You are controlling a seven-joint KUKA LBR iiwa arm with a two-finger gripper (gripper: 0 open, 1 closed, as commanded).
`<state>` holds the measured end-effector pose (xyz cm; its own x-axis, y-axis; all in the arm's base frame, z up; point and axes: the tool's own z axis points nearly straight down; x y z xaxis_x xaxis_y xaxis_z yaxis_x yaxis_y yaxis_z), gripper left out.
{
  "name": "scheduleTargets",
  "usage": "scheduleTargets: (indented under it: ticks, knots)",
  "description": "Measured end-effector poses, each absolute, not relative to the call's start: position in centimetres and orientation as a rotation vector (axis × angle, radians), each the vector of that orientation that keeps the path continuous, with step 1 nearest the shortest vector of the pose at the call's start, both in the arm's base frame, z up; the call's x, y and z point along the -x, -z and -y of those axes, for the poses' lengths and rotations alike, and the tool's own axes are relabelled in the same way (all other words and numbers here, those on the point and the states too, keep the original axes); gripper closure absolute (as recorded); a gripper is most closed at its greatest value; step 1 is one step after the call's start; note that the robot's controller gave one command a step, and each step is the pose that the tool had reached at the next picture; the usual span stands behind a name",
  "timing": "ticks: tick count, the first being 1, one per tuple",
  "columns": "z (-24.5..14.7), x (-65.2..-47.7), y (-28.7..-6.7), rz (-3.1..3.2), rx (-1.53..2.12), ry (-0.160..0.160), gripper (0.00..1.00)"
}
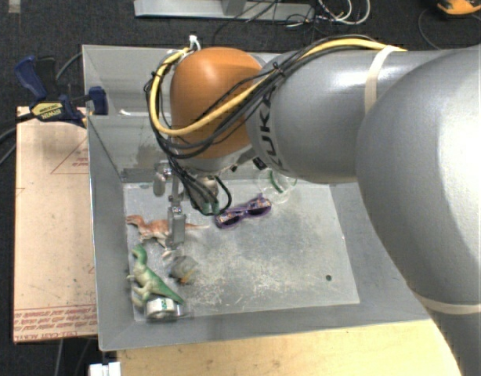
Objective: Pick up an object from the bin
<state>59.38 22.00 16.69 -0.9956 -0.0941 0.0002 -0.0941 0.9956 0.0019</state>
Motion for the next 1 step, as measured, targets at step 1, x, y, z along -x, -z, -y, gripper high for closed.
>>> scheduleTargets:
  ticks: [1]
  knots:
    - [-23.15,-59.52,-13.3,3.139,-0.184,0.005,0.0]
